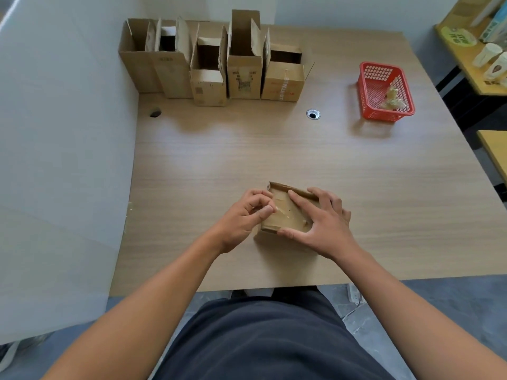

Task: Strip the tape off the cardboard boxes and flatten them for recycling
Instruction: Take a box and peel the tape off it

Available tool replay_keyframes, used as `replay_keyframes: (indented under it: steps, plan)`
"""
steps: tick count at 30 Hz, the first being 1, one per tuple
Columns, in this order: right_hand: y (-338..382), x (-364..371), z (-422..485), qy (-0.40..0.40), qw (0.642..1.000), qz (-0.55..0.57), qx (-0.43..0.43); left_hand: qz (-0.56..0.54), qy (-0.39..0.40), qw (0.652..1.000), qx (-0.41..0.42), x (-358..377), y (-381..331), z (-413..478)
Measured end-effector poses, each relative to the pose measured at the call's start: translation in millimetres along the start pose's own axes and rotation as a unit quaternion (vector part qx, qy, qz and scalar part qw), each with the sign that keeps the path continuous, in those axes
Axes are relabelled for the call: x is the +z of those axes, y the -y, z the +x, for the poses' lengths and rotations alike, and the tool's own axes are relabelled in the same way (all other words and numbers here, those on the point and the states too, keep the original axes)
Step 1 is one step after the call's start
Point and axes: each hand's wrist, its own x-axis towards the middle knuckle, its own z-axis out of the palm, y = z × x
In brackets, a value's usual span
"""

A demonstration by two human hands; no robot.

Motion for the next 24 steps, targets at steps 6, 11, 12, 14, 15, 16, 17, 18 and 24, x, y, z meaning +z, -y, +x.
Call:
replay_keyframes:
  steps: [6, 11, 12, 14, 15, 16, 17, 18, 24]
  plan:
    - [5, -7, -2, 0.024, 0.999, -0.024, -0.020, 0.259, -0.023, 0.963, 0.074, -8, -6, 7]
    - [3, -9, 0, 0.035, 0.999, -0.036, -0.020, 0.359, -0.065, 0.924, 0.118, -2, -14, 23]
    - [3, -9, 1, 0.035, 0.999, -0.034, -0.017, 0.368, -0.070, 0.917, 0.138, 0, -14, 25]
    - [1, -8, 1, 0.036, 0.999, -0.029, -0.015, 0.341, -0.056, 0.925, 0.159, 0, -8, 26]
    - [0, -8, 1, 0.034, 0.999, -0.028, -0.017, 0.289, -0.041, 0.945, 0.146, -2, -3, 26]
    - [-1, -7, 1, 0.031, 0.999, -0.025, -0.019, 0.205, -0.022, 0.972, 0.116, -5, 2, 25]
    - [-2, -8, 2, 0.028, 0.999, -0.019, -0.016, 0.098, -0.004, 0.993, 0.071, -8, 4, 22]
    - [-3, -9, 4, 0.025, 1.000, -0.010, -0.011, -0.022, 0.013, 0.999, 0.024, -10, 6, 19]
    - [-11, -17, 5, 0.027, 0.999, -0.036, -0.030, -0.296, 0.008, 0.955, -0.035, -4, 16, 4]
